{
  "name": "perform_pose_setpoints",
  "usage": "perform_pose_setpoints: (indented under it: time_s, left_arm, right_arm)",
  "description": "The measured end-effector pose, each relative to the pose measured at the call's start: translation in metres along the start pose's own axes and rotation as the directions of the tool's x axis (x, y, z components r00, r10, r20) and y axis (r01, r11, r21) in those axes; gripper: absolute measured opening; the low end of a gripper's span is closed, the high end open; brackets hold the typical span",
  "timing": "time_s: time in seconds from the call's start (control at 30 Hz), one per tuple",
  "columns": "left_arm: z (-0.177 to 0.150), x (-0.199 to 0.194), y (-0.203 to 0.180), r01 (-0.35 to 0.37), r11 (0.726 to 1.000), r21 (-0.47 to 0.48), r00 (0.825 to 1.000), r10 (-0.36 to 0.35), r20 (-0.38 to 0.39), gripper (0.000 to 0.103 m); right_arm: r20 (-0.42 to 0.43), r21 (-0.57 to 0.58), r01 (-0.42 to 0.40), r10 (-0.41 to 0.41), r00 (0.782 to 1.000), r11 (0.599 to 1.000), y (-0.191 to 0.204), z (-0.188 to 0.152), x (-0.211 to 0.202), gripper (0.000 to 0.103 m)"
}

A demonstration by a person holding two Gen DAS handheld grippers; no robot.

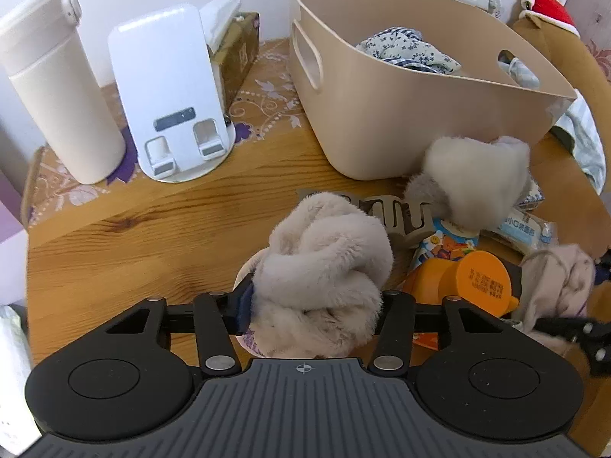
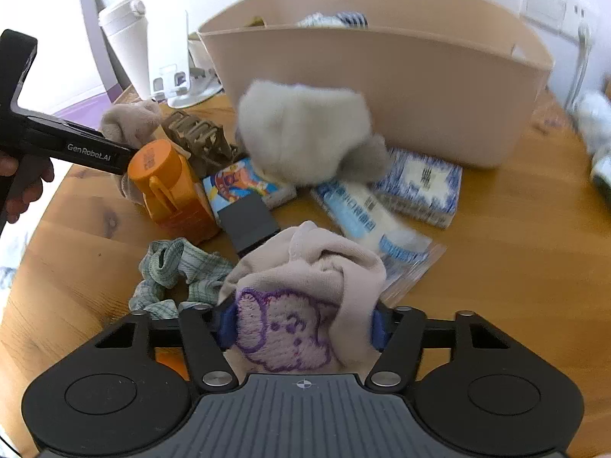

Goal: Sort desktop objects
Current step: 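Grasp the beige fluffy sock with the left tool while the right tool grasps the pink sock, then carry both socks over the basket and open both tools to drop them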

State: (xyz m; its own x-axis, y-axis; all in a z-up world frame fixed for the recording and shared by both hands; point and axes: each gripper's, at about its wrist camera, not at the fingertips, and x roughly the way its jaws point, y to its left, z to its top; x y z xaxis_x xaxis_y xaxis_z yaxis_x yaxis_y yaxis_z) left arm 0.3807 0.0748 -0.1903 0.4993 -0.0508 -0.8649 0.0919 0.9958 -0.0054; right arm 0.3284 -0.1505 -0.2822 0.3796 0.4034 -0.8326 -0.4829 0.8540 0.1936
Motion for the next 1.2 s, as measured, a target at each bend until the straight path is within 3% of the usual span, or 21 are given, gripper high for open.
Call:
perform_pose_setpoints:
  time_s: [0.2, 0.63, 0.97, 1.2]
  left_arm:
    - [-0.008, -0.013, 0.001, 0.004, 1.000, -0.017, 1.000, -0.004, 0.004, 0.046]
    - [-0.003, -0.058, 0.008, -0.025, 0.995, -0.101, 0.994, 0.036, 0.105, 0.045]
    - [0.043, -0.091, -0.017, -0.006, 0.995, -0.095, 0.971, 0.028, 0.237, 0.045]
    - [0.084, -0.098, -0.051, 0.007, 0.999, -0.041, 0.954, 0.006, 0.301, 0.045]
  right_arm:
    - [0.028, 0.015, -0.004, 0.004, 1.000, 1.000, -0.014, -0.002, -0.017, 0.042]
    - [0.122, 0.034, 0.050, -0.054, 0.991, 0.998, -0.060, 0.009, -0.060, 0.037]
    - [0.247, 0.055, 0.088, -0.099, 0.964, 0.995, -0.094, 0.046, -0.089, 0.037]
    - [0.332, 0.073, 0.103, -0.121, 0.935, 0.992, -0.116, 0.079, -0.103, 0.037]
